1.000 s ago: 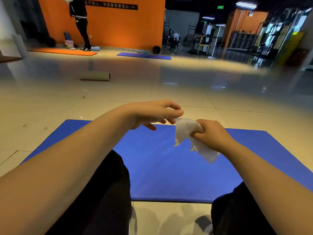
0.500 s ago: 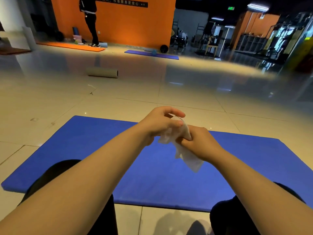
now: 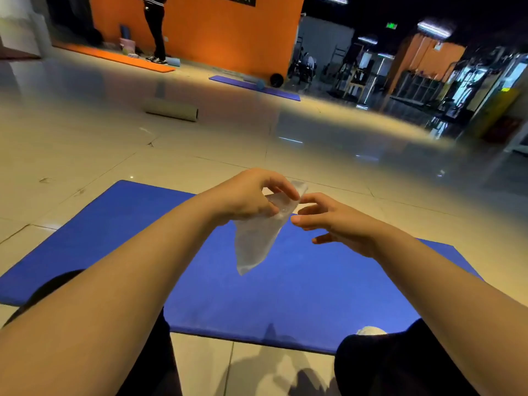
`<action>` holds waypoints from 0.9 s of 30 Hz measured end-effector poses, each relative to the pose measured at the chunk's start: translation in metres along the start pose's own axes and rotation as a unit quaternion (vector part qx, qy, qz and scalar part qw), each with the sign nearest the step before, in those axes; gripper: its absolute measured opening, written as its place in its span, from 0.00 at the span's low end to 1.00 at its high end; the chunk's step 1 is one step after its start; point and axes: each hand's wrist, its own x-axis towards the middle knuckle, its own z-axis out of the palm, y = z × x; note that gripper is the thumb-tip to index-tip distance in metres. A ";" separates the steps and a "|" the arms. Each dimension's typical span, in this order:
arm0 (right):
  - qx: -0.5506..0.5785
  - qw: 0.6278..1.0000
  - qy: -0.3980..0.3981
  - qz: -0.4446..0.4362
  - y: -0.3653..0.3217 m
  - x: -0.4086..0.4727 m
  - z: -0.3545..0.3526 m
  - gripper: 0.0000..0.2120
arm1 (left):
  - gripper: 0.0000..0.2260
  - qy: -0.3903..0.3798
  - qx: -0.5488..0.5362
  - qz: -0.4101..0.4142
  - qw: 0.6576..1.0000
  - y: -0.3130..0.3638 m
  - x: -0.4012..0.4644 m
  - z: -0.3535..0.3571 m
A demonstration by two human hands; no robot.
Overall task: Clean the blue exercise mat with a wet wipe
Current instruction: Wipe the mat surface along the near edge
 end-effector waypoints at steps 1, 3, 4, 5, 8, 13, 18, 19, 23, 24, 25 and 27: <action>-0.007 1.000 -0.017 -0.008 -0.005 0.003 0.000 0.23 | 0.19 -0.013 0.006 0.009 1.000 0.000 -0.001 -0.003; -0.009 0.998 -0.049 -0.026 -0.010 0.008 0.001 0.20 | 0.20 -0.022 0.015 0.035 0.999 0.005 -0.002 -0.005; -0.012 0.998 -0.056 -0.029 -0.009 0.012 0.004 0.17 | 0.20 -0.014 0.016 0.051 0.998 0.007 0.000 -0.006; -0.010 0.998 -0.055 -0.025 -0.006 0.016 0.006 0.14 | 0.20 -0.003 0.017 0.063 0.998 0.010 0.003 -0.007; 0.000 0.999 -0.043 0.011 0.018 0.024 0.010 0.05 | 0.19 0.023 0.094 0.052 0.994 0.008 0.018 -0.012; -0.018 0.994 -0.026 0.103 0.051 0.046 0.008 0.09 | 0.22 -0.011 0.209 -0.068 0.975 -0.036 0.041 0.004; -0.105 0.985 -0.099 0.097 0.066 0.080 0.028 0.09 | 0.21 0.035 0.092 -0.131 0.986 -0.086 0.050 0.029; -0.150 0.976 -0.121 0.100 0.072 0.085 0.032 0.08 | 0.21 0.043 0.076 -0.151 0.985 -0.100 0.048 0.038; -0.307 0.927 -0.186 0.109 0.100 0.104 0.041 0.06 | 0.17 0.062 -0.022 -0.241 0.968 -0.161 0.028 0.094; -0.331 0.916 -0.200 0.107 0.108 0.110 0.042 0.06 | 0.17 0.064 -0.047 -0.264 0.961 -0.175 0.023 0.108; -0.353 0.905 -0.211 0.105 0.116 0.117 0.042 0.07 | 0.16 0.068 -0.066 -0.285 0.954 -0.188 0.019 0.121; -0.383 0.891 -0.219 0.110 0.131 0.130 0.042 0.11 | 0.15 0.075 -0.083 -0.311 0.944 -0.211 0.017 0.142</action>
